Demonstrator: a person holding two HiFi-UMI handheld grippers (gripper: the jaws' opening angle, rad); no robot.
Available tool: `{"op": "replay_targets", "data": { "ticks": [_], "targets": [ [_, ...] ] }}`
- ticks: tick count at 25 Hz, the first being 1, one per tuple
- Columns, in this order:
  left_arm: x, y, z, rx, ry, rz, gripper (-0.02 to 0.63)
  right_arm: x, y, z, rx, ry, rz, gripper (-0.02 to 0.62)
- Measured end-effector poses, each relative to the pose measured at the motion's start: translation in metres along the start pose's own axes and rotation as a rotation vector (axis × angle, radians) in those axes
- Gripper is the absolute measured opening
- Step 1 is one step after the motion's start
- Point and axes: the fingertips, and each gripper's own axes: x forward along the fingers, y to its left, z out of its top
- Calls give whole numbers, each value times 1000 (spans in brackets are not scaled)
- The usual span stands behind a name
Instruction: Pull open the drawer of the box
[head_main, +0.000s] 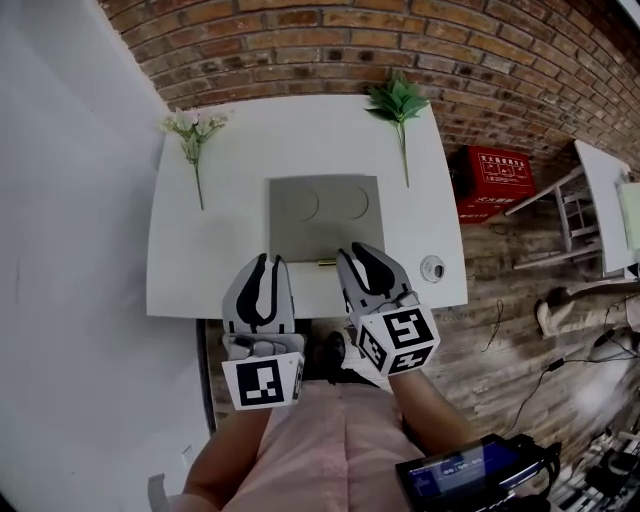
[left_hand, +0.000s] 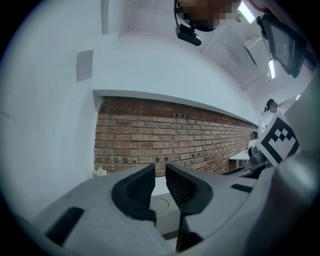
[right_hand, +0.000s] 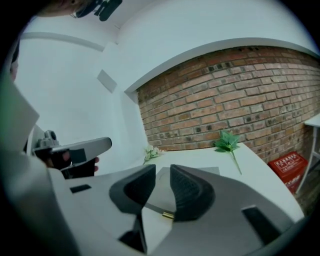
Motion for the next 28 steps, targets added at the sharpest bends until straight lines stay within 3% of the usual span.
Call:
{"op": "replay_targets", "data": {
  "ticks": [20, 28],
  "targets": [
    [-5, 5, -70, -21, 149, -37, 67, 12, -9, -129, 327, 264, -6, 97],
    [10, 8, -96, -16, 201, -46, 67, 26, -16, -152, 486, 322, 16, 97]
  ]
}}
